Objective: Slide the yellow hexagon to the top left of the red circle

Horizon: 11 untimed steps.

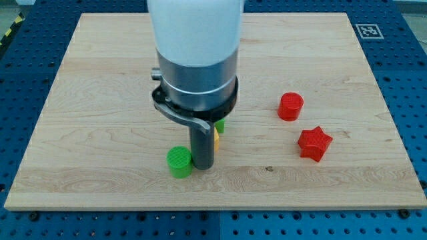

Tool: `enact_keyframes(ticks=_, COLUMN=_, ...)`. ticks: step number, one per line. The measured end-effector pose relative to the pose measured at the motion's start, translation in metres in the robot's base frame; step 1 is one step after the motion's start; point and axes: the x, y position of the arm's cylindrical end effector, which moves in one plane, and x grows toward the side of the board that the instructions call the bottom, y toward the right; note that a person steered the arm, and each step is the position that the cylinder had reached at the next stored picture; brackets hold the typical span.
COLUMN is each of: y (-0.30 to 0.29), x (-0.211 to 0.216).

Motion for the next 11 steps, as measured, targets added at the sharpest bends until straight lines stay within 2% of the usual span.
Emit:
enact_keyframes(ticks=3, y=-0.039, x=-0.003)
enact_keyframes(ticks=4, y=-0.028, x=-0.027)
enact_keyframes(ticks=5, y=-0.012, x=-0.032)
enact_keyframes(ticks=7, y=0.033, x=-0.029)
enact_keyframes(ticks=9, y=0.045, x=-0.002)
enact_keyframes(ticks=11, y=0.068, x=-0.021)
